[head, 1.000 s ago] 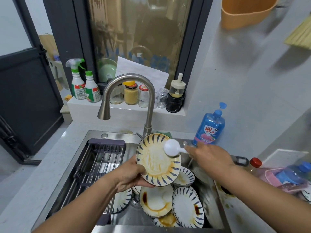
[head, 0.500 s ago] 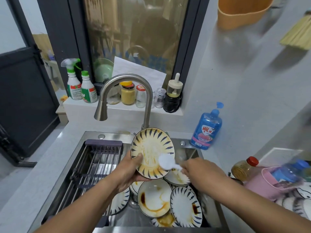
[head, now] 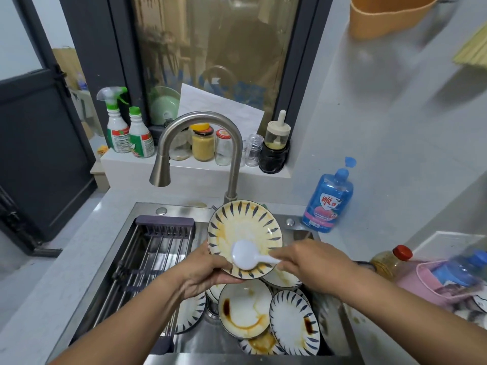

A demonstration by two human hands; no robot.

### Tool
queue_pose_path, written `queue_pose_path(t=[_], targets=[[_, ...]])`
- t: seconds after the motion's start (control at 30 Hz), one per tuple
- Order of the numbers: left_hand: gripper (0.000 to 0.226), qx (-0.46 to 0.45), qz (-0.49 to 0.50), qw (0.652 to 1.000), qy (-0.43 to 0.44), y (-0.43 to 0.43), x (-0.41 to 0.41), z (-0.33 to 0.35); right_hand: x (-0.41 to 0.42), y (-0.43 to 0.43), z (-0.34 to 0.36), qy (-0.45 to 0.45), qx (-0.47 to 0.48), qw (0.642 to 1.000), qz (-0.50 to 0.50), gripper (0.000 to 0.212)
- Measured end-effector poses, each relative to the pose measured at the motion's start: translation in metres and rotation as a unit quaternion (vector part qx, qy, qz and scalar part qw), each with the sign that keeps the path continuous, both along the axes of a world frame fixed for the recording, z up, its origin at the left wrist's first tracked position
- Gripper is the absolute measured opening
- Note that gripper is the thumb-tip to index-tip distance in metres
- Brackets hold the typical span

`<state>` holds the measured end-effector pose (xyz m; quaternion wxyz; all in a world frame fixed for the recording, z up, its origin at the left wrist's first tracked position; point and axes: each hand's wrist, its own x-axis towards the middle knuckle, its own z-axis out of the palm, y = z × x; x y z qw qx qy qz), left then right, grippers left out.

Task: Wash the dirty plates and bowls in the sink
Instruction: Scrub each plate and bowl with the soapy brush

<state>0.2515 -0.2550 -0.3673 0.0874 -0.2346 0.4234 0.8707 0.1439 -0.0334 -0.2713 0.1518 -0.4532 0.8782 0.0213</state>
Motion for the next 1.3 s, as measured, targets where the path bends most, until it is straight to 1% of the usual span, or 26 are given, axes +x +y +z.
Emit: queue_pose_path(t=[0.07, 0.13, 0.17, 0.23, 0.33, 0.43, 0.53, 0.6, 0.67, 0.7, 0.73, 0.8, 0.83, 0.9, 0.93, 1.0, 1.07, 1.13, 1.2, 1.27, 1.3], targets=[[0.064, 0.010, 0.012, 1.000, 0.003, -0.006, 0.001, -0.001, -0.009, 0.009, -0.001, 0.031, 0.003, 0.999, -0.025, 0.025], [0.065, 0.012, -0.006, 1.000, 0.009, -0.005, 0.002, 0.002, -0.020, 0.012, 0.002, 0.053, -0.015, 0.996, -0.065, 0.019], [0.063, 0.007, -0.023, 1.000, 0.010, -0.002, 0.003, 0.005, -0.024, 0.010, 0.005, 0.055, -0.025, 0.995, -0.080, 0.018], [0.061, -0.002, -0.053, 0.999, 0.009, 0.008, 0.001, 0.008, -0.027, -0.001, 0.008, 0.039, -0.050, 0.993, -0.096, 0.024], [0.058, 0.014, -0.074, 0.997, 0.018, 0.022, -0.003, 0.010, -0.019, -0.022, 0.008, -0.005, -0.075, 0.995, -0.072, 0.029], [0.055, 0.013, -0.061, 0.998, 0.023, 0.019, -0.005, 0.010, -0.010, -0.030, 0.001, -0.063, -0.091, 0.993, -0.040, 0.033], [0.061, 0.023, -0.068, 0.997, 0.032, 0.011, -0.001, 0.013, -0.012, -0.025, 0.000, -0.127, -0.086, 0.988, -0.028, 0.033], [0.069, 0.051, -0.060, 0.996, 0.046, 0.005, 0.003, 0.014, -0.015, -0.021, 0.000, -0.144, -0.068, 0.987, -0.011, 0.034], [0.087, 0.096, -0.023, 0.994, 0.051, 0.001, 0.003, 0.015, -0.019, -0.017, 0.002, -0.147, -0.051, 0.988, 0.003, 0.034], [0.089, 0.109, -0.010, 0.993, 0.047, 0.000, 0.002, 0.016, -0.021, -0.015, 0.005, -0.146, -0.042, 0.988, 0.009, 0.034], [0.081, 0.108, -0.002, 0.994, 0.037, 0.000, 0.001, 0.018, -0.022, -0.012, 0.008, -0.142, -0.028, 0.989, 0.015, 0.033], [0.058, 0.080, 0.008, 0.997, 0.015, -0.002, -0.001, 0.019, -0.024, -0.006, 0.018, -0.122, 0.023, 0.992, 0.021, 0.031], [0.051, 0.063, 0.011, 0.998, 0.007, -0.004, -0.001, 0.017, -0.024, -0.002, 0.024, -0.098, 0.054, 0.994, 0.021, 0.030], [0.042, 0.022, 0.010, 1.000, -0.004, -0.006, 0.000, 0.015, -0.029, 0.006, 0.033, -0.020, 0.106, 0.994, 0.010, 0.025], [0.042, 0.006, 0.003, 1.000, -0.007, -0.007, 0.000, 0.014, -0.032, 0.009, 0.035, 0.029, 0.117, 0.993, -0.001, 0.020], [0.050, -0.013, -0.014, 1.000, -0.012, -0.003, 0.000, 0.012, -0.038, 0.008, 0.035, 0.126, 0.119, 0.985, -0.011, 0.012], [0.054, -0.028, -0.043, 0.998, -0.019, 0.003, -0.002, 0.018, -0.039, 0.000, 0.034, 0.182, 0.094, 0.979, -0.003, 0.011], [0.052, -0.040, -0.087, 0.995, -0.024, 0.011, -0.004, 0.024, -0.037, -0.009, 0.032, 0.199, 0.057, 0.978, 0.036, 0.024], [0.050, -0.047, -0.111, 0.992, -0.028, 0.013, -0.005, 0.027, -0.031, -0.020, 0.030, 0.214, 0.054, 0.972, 0.083, 0.035], [0.051, -0.057, -0.103, 0.993, -0.022, 0.011, -0.005, 0.028, -0.025, -0.023, 0.031, 0.227, 0.060, 0.968, 0.085, 0.041], [0.051, -0.065, -0.089, 0.994, -0.018, 0.008, -0.005, 0.027, -0.027, -0.022, 0.031, 0.228, 0.067, 0.969, 0.062, 0.042]])
